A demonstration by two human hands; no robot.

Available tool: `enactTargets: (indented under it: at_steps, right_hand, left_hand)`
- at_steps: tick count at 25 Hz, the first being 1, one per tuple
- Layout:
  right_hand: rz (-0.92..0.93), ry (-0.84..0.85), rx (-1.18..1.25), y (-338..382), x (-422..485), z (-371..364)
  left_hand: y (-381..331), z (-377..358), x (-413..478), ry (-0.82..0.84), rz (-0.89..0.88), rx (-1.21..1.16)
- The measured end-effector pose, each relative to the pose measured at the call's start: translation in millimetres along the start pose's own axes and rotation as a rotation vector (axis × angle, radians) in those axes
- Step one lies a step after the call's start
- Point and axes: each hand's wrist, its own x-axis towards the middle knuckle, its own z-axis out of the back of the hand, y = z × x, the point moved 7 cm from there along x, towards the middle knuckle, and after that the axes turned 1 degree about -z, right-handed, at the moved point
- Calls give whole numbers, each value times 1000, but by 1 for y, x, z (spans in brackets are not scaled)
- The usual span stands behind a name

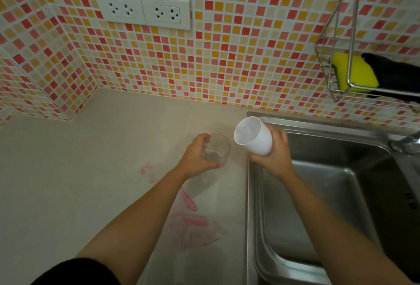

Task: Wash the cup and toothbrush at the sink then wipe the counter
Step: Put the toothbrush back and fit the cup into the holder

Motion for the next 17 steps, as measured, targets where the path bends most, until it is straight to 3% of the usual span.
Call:
enactTargets:
  at_steps: [3,10,14,17]
  right_hand:
    - [116,130,-219,16,6,14]
    - [634,367,-954,90,18,-29]
    - [752,455,-1066,113,14,-55]
    - [724,538,-907,119,19,-57]
  left_hand:
    - [2,-12,2,-30,11,-60]
    - [6,-11,3,-14,4,-70]
    - [3,-11,1,-17,12,-125]
    - [3,-11,0,-23,19,-172]
